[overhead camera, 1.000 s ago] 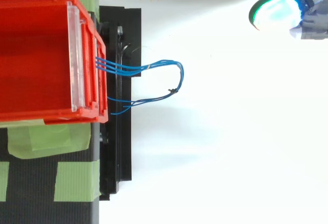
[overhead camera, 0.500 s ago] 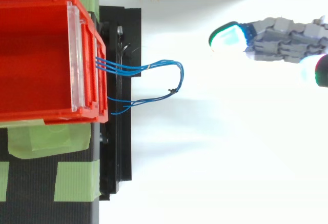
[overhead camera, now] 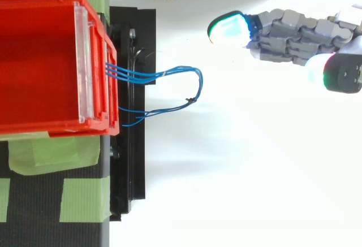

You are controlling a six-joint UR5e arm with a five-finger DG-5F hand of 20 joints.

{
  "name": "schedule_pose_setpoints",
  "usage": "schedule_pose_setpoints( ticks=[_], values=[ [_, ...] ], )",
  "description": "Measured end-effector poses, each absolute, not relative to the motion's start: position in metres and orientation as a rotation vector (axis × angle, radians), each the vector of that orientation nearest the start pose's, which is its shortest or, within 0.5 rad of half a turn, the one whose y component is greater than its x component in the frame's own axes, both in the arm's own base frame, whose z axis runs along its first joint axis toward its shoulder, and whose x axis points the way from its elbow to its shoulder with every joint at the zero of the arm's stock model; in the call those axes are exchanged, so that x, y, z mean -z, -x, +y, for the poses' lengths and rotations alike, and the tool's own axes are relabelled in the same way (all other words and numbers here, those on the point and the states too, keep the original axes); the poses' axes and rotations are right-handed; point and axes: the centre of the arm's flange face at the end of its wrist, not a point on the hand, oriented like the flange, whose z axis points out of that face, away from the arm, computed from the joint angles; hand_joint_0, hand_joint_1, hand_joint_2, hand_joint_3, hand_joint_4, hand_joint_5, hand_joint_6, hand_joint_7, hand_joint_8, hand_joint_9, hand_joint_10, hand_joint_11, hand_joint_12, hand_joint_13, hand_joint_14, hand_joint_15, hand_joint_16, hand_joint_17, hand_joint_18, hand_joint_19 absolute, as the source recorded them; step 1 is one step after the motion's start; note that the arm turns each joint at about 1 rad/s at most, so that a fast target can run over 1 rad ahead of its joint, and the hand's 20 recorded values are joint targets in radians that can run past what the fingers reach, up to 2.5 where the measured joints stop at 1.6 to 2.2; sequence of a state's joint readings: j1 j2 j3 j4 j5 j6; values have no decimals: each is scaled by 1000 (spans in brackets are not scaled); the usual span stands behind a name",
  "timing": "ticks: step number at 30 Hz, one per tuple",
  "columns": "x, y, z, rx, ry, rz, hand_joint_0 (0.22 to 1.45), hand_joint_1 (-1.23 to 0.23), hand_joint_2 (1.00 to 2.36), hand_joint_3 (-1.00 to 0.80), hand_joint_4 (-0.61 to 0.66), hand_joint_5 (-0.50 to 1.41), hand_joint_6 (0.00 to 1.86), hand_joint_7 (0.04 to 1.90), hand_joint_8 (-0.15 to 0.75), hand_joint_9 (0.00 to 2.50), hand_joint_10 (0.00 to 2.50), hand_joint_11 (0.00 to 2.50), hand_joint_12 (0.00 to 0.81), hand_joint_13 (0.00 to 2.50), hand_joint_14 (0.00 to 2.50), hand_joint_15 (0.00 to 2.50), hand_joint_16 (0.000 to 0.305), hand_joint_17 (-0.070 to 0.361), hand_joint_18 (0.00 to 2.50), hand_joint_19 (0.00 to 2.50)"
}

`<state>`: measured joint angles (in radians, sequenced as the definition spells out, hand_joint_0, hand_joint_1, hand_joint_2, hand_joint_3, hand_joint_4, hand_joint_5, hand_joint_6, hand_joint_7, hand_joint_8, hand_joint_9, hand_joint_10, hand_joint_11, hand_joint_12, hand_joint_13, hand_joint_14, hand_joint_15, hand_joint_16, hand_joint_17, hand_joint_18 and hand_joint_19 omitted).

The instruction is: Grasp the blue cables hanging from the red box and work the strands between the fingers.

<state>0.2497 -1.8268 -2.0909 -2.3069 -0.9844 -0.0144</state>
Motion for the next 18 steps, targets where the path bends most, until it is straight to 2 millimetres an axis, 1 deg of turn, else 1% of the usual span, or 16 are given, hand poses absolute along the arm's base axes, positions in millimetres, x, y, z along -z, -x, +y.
schedule_pose_setpoints(
  ticks=[9, 12, 18],
  values=[
    [-202, -509, -56, -953, -1325, 902, 702, -402, 1000, -1000, 170, -381, 6, 691, 290, 0, 0, 76, 354, 0, 5, 192, 71, 160, 0, 141],
    [-192, -510, -53, -946, -1338, 902, 702, -404, 1000, -1000, 170, -381, 6, 688, 292, 0, 2, 69, 356, 0, 3, 190, 71, 160, 0, 134],
    [-162, -519, -49, -984, -1378, 870, 697, -401, 1000, -1000, 159, -389, 6, 659, 286, 0, 2, 0, 352, 0, 3, 174, 72, 162, 0, 117]
  ],
)
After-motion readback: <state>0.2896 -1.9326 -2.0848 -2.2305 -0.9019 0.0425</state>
